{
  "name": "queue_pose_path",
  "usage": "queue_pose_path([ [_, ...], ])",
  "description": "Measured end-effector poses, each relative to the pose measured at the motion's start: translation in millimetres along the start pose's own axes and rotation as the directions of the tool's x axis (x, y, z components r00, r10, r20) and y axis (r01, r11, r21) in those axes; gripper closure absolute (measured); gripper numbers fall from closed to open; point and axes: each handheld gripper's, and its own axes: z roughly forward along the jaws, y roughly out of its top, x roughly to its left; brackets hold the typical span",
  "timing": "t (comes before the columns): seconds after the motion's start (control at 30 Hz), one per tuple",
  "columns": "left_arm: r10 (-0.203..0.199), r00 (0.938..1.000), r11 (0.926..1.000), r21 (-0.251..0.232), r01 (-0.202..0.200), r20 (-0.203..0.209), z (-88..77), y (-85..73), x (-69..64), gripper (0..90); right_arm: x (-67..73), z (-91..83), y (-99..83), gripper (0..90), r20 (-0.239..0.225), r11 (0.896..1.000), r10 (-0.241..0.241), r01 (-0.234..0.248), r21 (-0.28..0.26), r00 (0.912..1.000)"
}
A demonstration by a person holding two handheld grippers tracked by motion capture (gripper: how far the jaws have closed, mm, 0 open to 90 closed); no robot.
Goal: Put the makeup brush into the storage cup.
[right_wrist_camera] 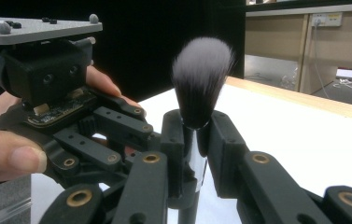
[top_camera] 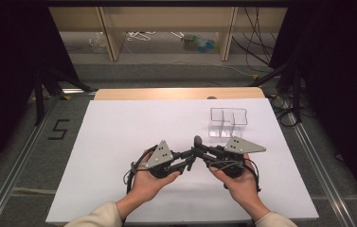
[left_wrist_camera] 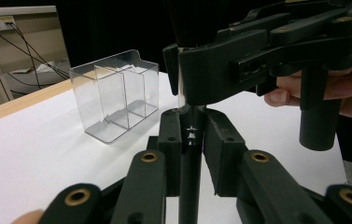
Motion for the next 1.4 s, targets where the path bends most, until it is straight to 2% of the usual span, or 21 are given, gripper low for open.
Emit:
queue_pose_path([
  [0.1, 0.011, 0.9999, 0.9999, 0.010, -0.011, -0.003, 0.4, -0.5, -0.1, 68.3, -0.2, -0.8, 0.8, 77.9, 0.006, 1.000, -0.008, 0.008, 0.003, 0.9999],
  [0.13, 0.018, 0.9998, 0.9997, 0.015, -0.018, -0.002, 0.8, -1.1, 0.1, 63.3, -0.2, -1.3, 1.2, 77.9, 0.017, 1.000, -0.014, 0.014, 0.009, 0.9998],
  [0.2, 0.003, 1.0000, 0.9997, 0.022, -0.003, -0.006, 0.4, -2.5, -0.1, 51.1, -0.2, -2.3, 1.7, 77.9, 0.025, 1.000, -0.022, 0.021, 0.016, 0.9994],
  [0.3, 0.007, 1.0000, 0.9995, 0.030, -0.007, -0.003, -2.0, -4.2, 0.1, 34.4, -1.0, -3.1, 1.9, 77.9, 0.026, 1.000, -0.027, 0.026, 0.017, 0.9993],
  [0.33, -0.003, 1.0000, 0.9995, 0.031, 0.003, -0.006, -3.3, -4.5, -0.3, 29.7, -1.6, -3.6, 2.1, 77.9, 0.032, 0.999, -0.032, 0.032, 0.020, 0.9990],
  [0.37, -0.002, 1.0000, 0.9996, 0.028, 0.002, -0.002, -4.6, -4.6, -0.3, 27.1, -1.5, -2.6, 1.7, 77.9, 0.026, 1.000, -0.025, 0.025, 0.008, 0.9993],
  [0.5, 0.011, 0.9999, 0.9994, 0.033, -0.011, 0.005, -12.6, -5.7, -0.3, 20.6, -2.7, -5.0, 2.6, 77.9, 0.035, 0.999, -0.035, 0.034, 0.020, 0.9988],
  [0.63, 0.010, 0.9999, 0.9995, 0.030, -0.010, -0.006, -21.9, -4.4, 0.7, 18.0, -3.6, -6.8, 3.3, 77.9, 0.048, 0.999, -0.045, 0.043, 0.027, 0.9978],
  [0.77, 0.011, 0.9999, 0.9999, 0.009, -0.011, 0.000, -31.9, -1.6, 0.5, 17.0, -4.1, -8.5, 3.8, 77.9, 0.054, 0.998, -0.049, 0.047, 0.033, 0.9974],
  [0.87, 0.013, 0.9999, 0.9999, -0.003, -0.013, -0.011, -41.5, -2.8, 0.7, 17.0, -5.6, -9.7, 4.2, 77.9, 0.061, 0.998, -0.055, 0.054, 0.027, 0.9966],
  [0.97, 0.006, 0.9994, 0.9999, -0.010, -0.006, -0.033, -53.1, -5.1, 1.3, 17.2, -7.0, -10.1, 4.1, 77.8, 0.063, 0.998, -0.056, 0.054, 0.022, 0.9964],
  [1.0, -0.003, 0.9992, 0.9998, -0.018, 0.002, -0.039, -56.7, -6.0, 1.1, 17.3, -7.0, -12.6, 4.9, 77.9, 0.069, 0.998, -0.055, 0.052, 0.039, 0.9961],
  [1.27, -0.005, 0.9968, 0.9983, -0.058, 0.000, -0.080, -83.9, -7.5, 4.0, 17.3, -10.0, -16.2, 5.4, 77.8, 0.082, 0.998, -0.061, 0.059, 0.028, 0.9947],
  [1.4, -0.012, 0.9947, 0.9969, -0.079, 0.004, -0.102, -95.2, -8.4, 5.5, 17.1, -9.2, -18.1, 5.7, 77.8, 0.081, 0.997, -0.064, 0.061, 0.043, 0.9947],
])
